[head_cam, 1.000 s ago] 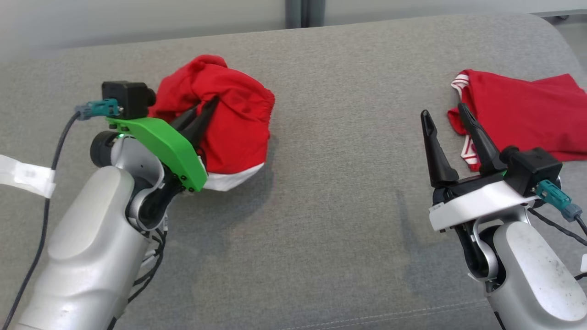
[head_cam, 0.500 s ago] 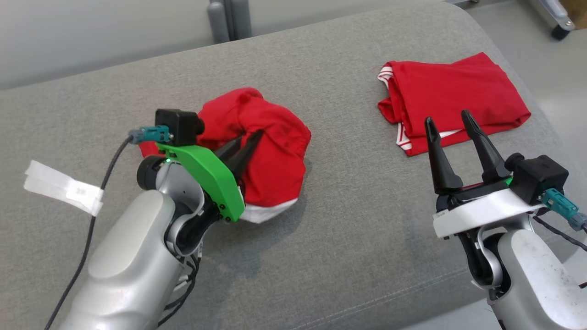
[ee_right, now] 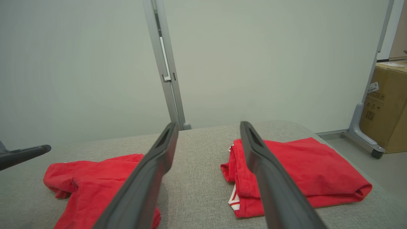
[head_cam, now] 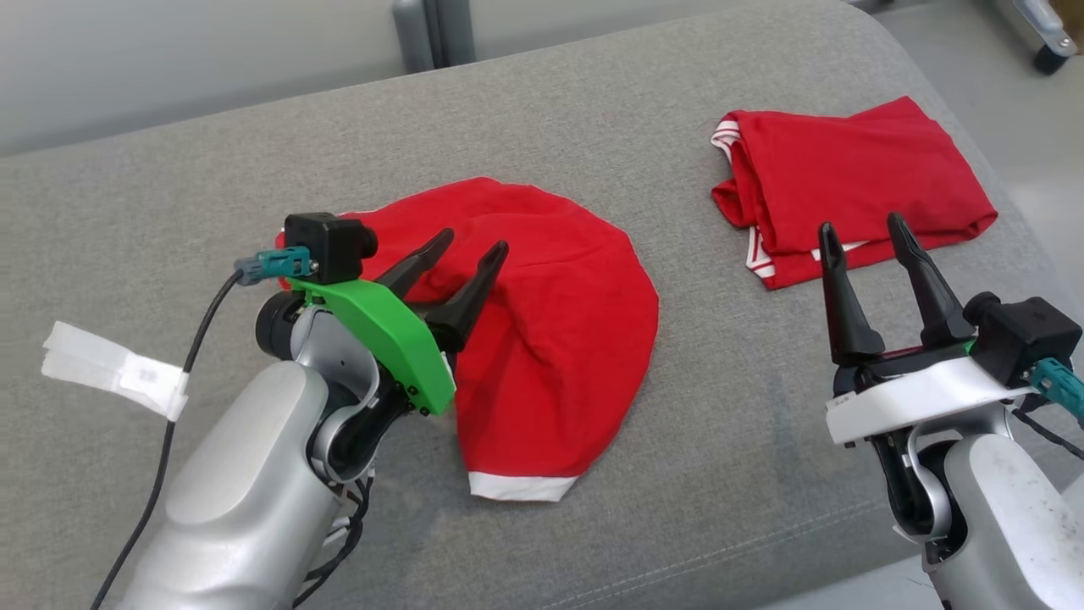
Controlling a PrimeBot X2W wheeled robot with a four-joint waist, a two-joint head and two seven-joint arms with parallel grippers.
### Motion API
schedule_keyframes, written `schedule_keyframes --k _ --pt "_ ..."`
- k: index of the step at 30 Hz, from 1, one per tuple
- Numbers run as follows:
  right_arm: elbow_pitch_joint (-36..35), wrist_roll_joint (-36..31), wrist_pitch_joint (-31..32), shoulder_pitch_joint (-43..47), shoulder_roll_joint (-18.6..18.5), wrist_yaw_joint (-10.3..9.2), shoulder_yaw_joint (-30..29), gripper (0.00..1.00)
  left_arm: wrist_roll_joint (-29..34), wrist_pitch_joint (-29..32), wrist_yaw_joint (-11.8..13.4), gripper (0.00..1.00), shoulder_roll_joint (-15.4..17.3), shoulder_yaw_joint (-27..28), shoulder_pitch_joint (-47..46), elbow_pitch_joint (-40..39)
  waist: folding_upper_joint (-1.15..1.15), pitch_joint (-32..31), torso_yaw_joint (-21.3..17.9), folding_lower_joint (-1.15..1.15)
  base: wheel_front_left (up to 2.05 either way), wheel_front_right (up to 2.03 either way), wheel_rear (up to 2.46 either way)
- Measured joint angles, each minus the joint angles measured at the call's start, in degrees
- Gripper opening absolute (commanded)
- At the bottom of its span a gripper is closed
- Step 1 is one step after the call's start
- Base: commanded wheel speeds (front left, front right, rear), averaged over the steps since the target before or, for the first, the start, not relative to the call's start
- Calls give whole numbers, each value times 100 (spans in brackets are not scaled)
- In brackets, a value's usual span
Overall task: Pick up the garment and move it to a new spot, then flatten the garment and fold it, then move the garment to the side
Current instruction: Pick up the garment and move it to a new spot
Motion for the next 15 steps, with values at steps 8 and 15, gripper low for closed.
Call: schedule_keyframes --k 8,15 --pt "2 46 1 141 -48 0 -26 100 177 -290 0 100 219 20 141 -279 0 -111 345 0 0 0 0" --pt "8 112 9 263 -45 -1 -51 100 210 -563 51 100 443 235 521 -420 0 -201 600 0 0 0 0"
